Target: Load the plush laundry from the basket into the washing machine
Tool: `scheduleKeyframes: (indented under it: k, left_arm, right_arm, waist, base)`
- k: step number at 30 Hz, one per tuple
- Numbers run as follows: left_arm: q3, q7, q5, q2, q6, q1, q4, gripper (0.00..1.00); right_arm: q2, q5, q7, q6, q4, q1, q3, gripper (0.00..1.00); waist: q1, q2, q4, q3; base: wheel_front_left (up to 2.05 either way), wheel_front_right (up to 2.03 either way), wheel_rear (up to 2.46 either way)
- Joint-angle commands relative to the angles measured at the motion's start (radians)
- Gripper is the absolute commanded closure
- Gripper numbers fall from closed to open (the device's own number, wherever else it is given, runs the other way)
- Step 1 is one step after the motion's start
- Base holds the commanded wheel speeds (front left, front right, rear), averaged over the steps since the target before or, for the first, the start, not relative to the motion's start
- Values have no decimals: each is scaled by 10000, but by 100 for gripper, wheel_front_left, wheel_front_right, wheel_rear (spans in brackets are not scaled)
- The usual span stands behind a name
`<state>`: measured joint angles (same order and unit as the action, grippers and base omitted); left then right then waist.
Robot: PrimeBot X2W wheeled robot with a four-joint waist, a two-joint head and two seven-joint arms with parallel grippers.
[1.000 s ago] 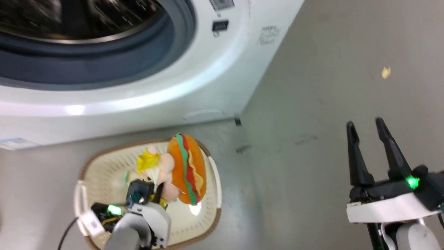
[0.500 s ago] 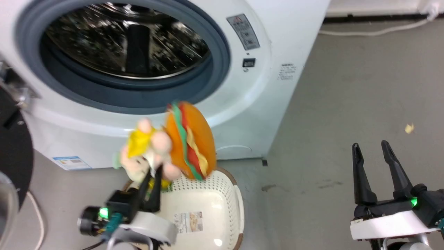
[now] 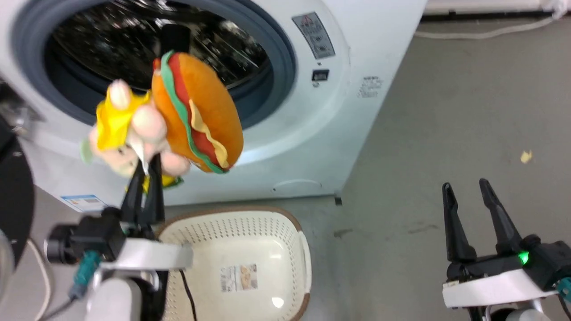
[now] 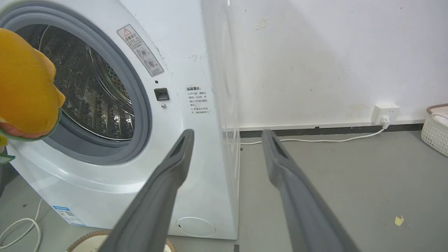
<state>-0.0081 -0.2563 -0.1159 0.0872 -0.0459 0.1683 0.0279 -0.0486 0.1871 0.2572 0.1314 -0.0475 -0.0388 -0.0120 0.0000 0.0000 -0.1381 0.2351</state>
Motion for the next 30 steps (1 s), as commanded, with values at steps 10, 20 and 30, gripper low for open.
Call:
scheduleKeyframes:
  k: [10,20,30]
  left_arm:
    - [317,569,143,1459,-456,2875,-1718,100]
    - [185,2230,446,3004,-657,6324,-3266,100]
    - [-264,3662,627,4533,-798,9741,-5756,100]
  right_arm:
    - [-16,-16,46,-7,-260,-558,-171,0]
    - [-16,612,46,-7,-352,-1069,-601,0]
    - [-16,1029,46,-7,-237,-1340,-837,0]
  waist:
    - [0,0,-969,2150]
    - [0,0,-1844,3706]
    - [0,0,-2522,4742]
  base:
    - [0,0,0]
    - [0,0,0]
    - [0,0,0]
